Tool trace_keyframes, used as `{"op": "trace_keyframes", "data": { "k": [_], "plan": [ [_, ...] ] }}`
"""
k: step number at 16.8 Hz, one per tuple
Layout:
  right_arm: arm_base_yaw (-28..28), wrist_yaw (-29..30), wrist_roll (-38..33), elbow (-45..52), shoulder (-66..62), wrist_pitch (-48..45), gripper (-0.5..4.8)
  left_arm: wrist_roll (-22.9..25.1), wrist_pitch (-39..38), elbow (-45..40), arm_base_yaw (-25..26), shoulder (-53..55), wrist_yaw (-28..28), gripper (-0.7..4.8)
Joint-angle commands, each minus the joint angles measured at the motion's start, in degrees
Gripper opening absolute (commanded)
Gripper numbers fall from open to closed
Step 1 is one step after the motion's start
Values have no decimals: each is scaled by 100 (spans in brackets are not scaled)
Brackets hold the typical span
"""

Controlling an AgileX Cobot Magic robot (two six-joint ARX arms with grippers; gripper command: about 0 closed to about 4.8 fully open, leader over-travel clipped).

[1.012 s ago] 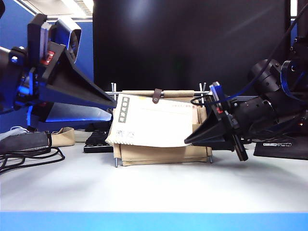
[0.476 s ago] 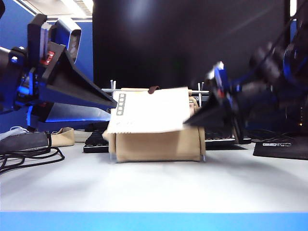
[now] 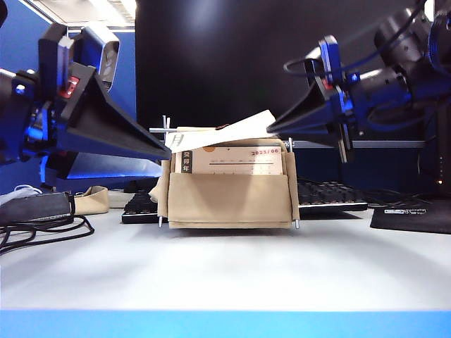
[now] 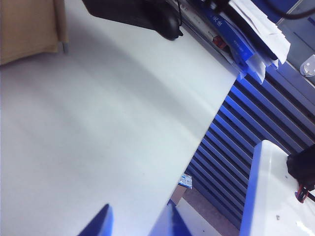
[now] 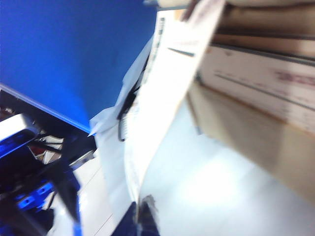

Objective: Turn one page of the calendar.

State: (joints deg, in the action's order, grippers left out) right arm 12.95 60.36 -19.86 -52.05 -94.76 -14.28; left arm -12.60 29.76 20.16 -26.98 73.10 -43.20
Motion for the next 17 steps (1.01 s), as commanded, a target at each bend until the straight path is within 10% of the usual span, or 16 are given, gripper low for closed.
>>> {"op": "trace_keyframes", "data": {
  "k": [1,17],
  "plan": [
    [129,90,234,-7,295,-122,-6,59,74,22,2,-13,9,154],
    [149,-793,-1043,-13,656,-2157,-6,59,68,22,2,-13,-63,154]
  ]
}}
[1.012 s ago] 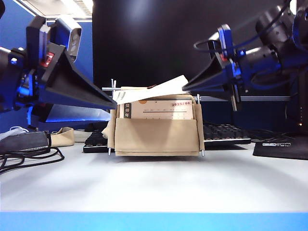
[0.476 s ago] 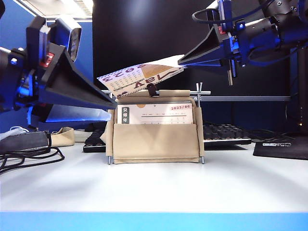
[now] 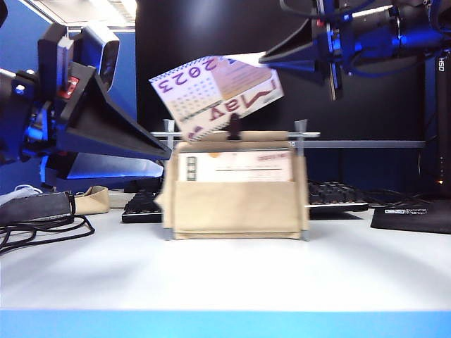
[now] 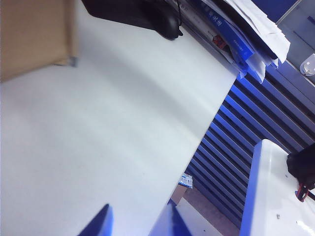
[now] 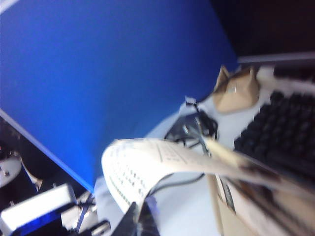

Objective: Turn one page of the calendar.

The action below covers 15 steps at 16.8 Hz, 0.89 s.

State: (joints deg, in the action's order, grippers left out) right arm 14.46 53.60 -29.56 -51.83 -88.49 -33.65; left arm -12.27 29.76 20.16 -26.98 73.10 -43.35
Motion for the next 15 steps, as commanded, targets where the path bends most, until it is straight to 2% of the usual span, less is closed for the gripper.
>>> {"op": "trace_keyframes", "data": {
  "k": [1,3,9,13,15],
  "plan": [
    [-2,-120,-72,-35,26,-221,-6,26,68,22,2,-13,-63,154],
    [-2,-295,-90,-33,26,-214,-6,26,55,22,2,-13,-109,154],
    [-2,-1823,-90,-35,17,-247,-6,26,-245,22,2,-13,-192,154],
    [-2,-2201,-116,-33,15,-197,-6,26,-273,22,2,-13,-238,154],
    [-2,-2544,-197,-33,15,111,-6,26,-275,22,2,-13,-286,154]
  ]
}}
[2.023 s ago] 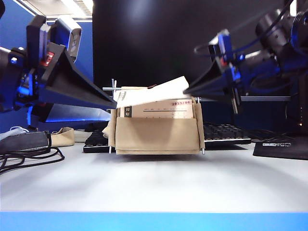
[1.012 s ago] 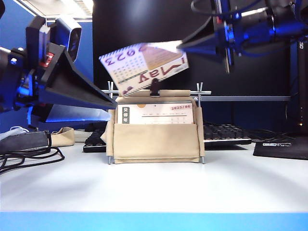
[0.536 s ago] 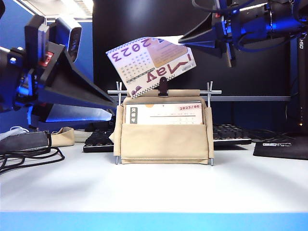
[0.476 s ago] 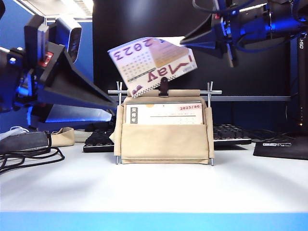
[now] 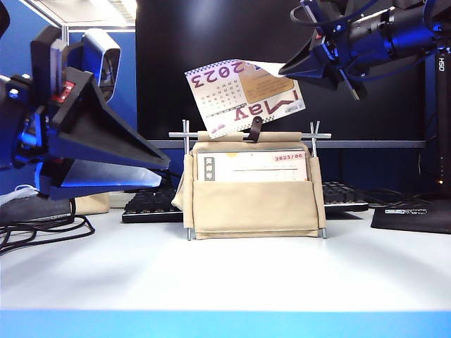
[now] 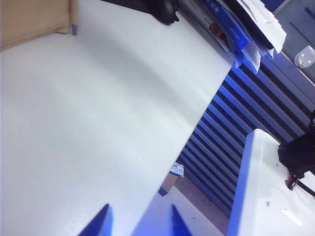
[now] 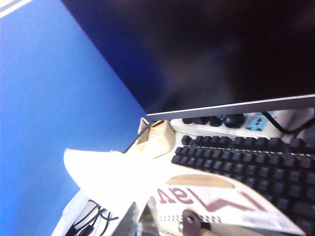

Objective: Turn one page of the calendar.

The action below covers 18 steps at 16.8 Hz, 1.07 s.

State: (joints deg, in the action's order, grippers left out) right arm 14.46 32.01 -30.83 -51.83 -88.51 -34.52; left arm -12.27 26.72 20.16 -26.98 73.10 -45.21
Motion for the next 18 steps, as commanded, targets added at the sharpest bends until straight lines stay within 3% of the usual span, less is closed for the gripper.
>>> {"op": "trace_keyframes", "data": {
  "k": [1,2,3,8,13,16,18],
  "plan": [
    [-2,-522,-66,-33,4,313,-4,26,28,22,2,-13,-107,154],
    [-2,-531,-66,-33,-28,299,4,24,28,22,2,-13,-114,154],
    [-4,-568,-46,-35,-66,258,52,24,24,22,2,-13,-131,154],
    [-2,-938,-48,-35,-96,260,117,26,-107,22,2,-13,-262,154],
    [-2,-855,-63,-50,-232,254,123,24,-103,22,2,-13,-376,154],
    [-9,-1248,-61,-52,-358,216,275,0,-160,22,0,-13,-398,154],
    [-50,-1259,-42,-52,-374,-31,276,-13,-188,22,0,-13,-435,154]
  ]
}}
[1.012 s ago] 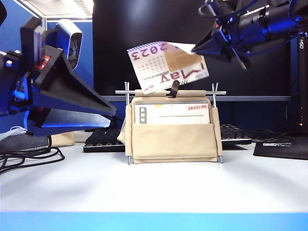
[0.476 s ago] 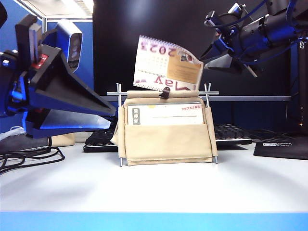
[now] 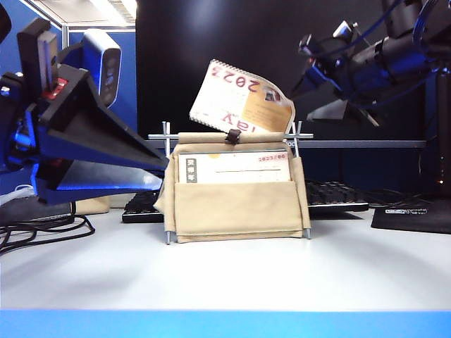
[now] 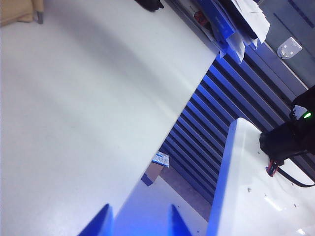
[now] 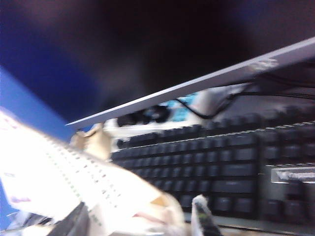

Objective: Turn one page of the calendar.

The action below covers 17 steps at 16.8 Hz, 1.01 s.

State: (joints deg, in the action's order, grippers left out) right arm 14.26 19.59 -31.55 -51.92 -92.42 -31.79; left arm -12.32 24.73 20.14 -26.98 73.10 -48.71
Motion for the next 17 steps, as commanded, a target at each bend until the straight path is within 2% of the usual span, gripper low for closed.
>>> {"op": "trace_keyframes", "data": {
  "k": [1,6,10,11,12,13,14,16,17],
  "plan": [
    [-31,0,22,-46,20,-699,276,-9,-2,24,0,-13,-85,154],
    [-31,323,11,-398,20,-837,276,9,20,24,0,-13,-42,154],
    [-68,332,46,-726,63,-881,264,2,13,24,0,-13,-44,154],
    [-68,225,48,-682,186,-868,186,-15,0,24,0,-13,-55,152],
    [-68,57,138,-586,387,-868,147,-50,-28,24,0,-13,-160,130],
    [-66,-184,518,-369,767,-778,118,-57,-42,24,2,-15,-343,33],
    [-66,-385,929,-94,1224,-584,84,-55,-17,26,2,-17,-398,-6],
    [-66,-468,1641,577,2267,162,51,-7,177,26,4,-155,-57,-6],
    [-63,-466,1799,1005,2844,623,48,114,323,26,7,-448,542,-6]
  ]
}}
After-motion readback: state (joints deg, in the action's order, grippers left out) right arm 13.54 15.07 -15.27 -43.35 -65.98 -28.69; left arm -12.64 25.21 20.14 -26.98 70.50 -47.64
